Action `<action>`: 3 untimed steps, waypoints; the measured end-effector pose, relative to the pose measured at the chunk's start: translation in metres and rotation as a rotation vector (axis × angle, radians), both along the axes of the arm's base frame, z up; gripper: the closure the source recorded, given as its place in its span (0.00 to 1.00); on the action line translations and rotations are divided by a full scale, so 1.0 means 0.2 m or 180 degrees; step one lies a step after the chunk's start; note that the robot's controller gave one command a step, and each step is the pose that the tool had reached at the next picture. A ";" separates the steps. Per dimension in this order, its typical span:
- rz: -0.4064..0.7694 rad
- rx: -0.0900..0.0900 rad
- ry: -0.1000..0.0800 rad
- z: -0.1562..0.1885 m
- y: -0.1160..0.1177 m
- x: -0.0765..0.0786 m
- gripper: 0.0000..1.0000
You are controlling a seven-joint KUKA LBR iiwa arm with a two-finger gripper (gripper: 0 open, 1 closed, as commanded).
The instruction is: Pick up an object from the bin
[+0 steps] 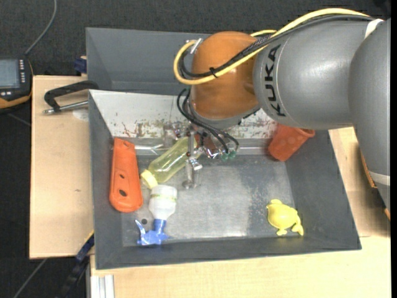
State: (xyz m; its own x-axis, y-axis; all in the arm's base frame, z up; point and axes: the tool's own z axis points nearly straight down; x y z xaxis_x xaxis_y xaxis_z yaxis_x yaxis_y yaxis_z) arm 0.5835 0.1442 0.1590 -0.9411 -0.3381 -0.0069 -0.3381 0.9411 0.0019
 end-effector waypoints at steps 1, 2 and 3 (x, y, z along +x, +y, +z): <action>-0.0316 0.0006 -0.0007 0.02 0.01 0.02 0.00; 0.0405 0.0003 -0.0020 -0.33 0.01 0.06 0.00; 0.0000 0.0007 -0.0010 -0.44 0.03 0.03 1.00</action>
Offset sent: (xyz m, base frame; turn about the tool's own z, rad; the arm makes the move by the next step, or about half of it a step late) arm 0.0129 -0.0001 -0.0890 -0.1601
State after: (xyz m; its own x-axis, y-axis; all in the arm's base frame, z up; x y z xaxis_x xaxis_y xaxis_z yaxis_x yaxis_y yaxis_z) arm 0.5900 0.1504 0.0707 -0.9410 -0.3382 -0.0105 -0.3382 0.9411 0.0028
